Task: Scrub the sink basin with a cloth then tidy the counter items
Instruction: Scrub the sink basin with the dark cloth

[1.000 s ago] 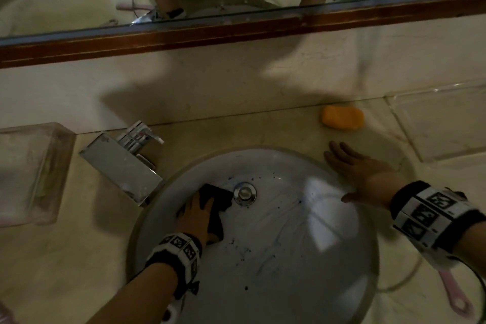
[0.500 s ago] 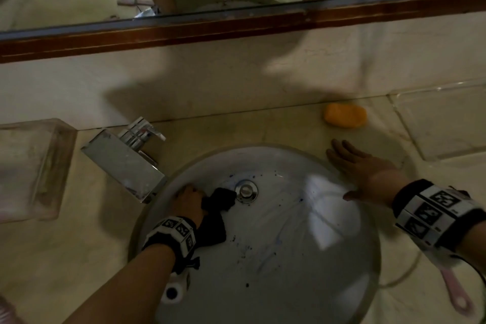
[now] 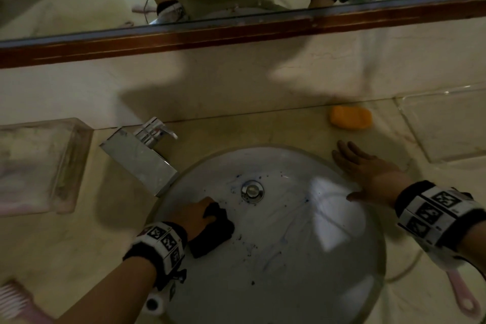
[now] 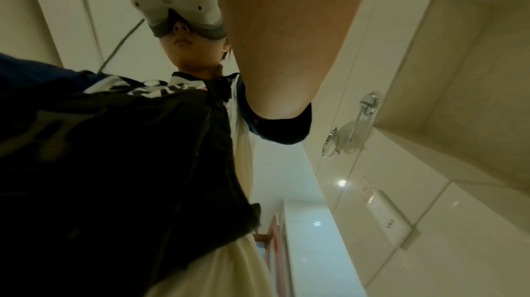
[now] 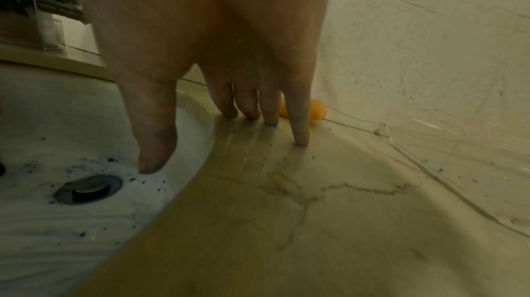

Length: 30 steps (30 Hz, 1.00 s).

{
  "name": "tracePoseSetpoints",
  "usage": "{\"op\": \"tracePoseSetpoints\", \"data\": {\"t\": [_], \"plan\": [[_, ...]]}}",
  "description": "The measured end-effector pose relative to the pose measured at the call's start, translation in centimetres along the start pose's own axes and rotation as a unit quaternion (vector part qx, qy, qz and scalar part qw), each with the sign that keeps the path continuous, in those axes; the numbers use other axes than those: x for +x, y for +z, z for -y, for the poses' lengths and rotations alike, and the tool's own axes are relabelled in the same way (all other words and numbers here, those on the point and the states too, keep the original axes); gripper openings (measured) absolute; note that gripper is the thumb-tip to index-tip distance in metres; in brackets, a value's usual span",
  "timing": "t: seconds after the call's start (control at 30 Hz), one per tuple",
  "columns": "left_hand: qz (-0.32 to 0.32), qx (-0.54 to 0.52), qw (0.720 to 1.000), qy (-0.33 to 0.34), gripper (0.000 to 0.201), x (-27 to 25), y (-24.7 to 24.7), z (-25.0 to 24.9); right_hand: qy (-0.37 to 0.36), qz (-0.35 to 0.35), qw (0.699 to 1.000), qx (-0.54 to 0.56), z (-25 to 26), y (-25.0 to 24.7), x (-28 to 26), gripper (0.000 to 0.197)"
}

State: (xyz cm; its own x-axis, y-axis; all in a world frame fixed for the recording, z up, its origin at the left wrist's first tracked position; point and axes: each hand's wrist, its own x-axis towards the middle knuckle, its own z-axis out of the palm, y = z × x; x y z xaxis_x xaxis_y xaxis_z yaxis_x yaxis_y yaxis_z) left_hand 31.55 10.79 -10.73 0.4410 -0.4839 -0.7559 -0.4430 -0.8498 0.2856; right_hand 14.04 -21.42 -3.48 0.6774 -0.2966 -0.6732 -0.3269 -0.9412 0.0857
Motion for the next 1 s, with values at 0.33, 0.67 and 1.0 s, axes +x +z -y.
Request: {"op": "tracePoseSetpoints", "data": {"t": [0.33,0.67,1.0], "plan": [[-0.102,0.151,0.979,-0.091,0.056,0.3,3.1,-0.8,0.000,-0.004,1.000,0.002,0.0,0.0,-0.1,0.104],[-0.029,0.241,0.963,-0.120,0.071,1.5,5.0,-4.2,-0.003,-0.006,1.000,0.016,-0.1,0.2,-0.1,0.102],[-0.196,0.231,0.952,-0.033,0.040,1.1,0.3,-5.7,0.006,0.004,1.000,0.008,0.1,-0.3,-0.3,0.100]]}}
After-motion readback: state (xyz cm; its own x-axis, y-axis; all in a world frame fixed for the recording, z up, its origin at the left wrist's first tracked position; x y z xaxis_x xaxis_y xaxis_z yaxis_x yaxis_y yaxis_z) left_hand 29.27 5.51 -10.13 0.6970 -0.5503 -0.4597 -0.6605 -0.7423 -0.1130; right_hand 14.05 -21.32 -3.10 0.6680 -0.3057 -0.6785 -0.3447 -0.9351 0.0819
